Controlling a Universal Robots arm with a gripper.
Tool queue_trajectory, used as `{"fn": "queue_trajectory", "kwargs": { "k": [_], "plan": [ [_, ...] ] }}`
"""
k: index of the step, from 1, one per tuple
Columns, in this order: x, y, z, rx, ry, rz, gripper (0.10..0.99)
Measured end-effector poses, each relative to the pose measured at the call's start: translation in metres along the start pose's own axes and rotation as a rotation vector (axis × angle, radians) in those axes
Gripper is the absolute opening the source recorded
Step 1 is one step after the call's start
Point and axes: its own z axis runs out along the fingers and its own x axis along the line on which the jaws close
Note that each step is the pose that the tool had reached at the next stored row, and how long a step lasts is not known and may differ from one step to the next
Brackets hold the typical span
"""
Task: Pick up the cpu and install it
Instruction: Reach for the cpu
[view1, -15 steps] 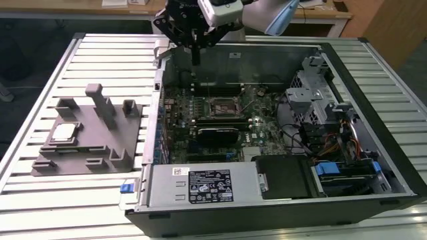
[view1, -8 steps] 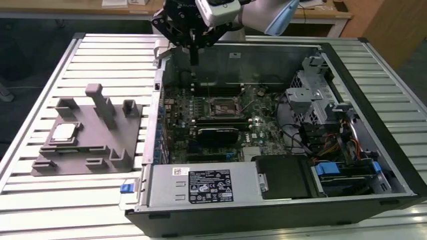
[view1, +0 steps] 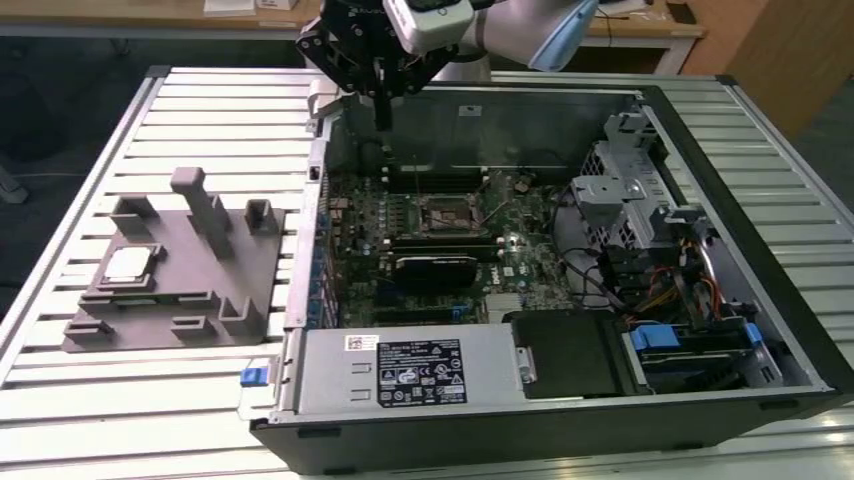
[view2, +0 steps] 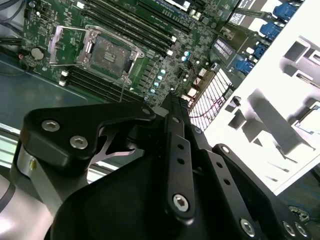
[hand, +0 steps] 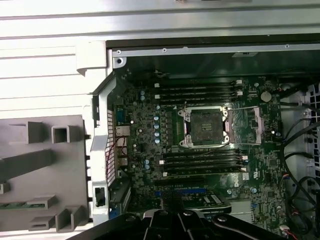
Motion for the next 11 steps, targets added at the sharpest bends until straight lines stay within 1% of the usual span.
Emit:
{"fn": "queue_trajectory", "kwargs": {
  "k": [11],
  "plan": [
    [0.0129, -0.0011, -0.0004, 0.000, -0.0003, 0.000, 0.106]
  ]
}}
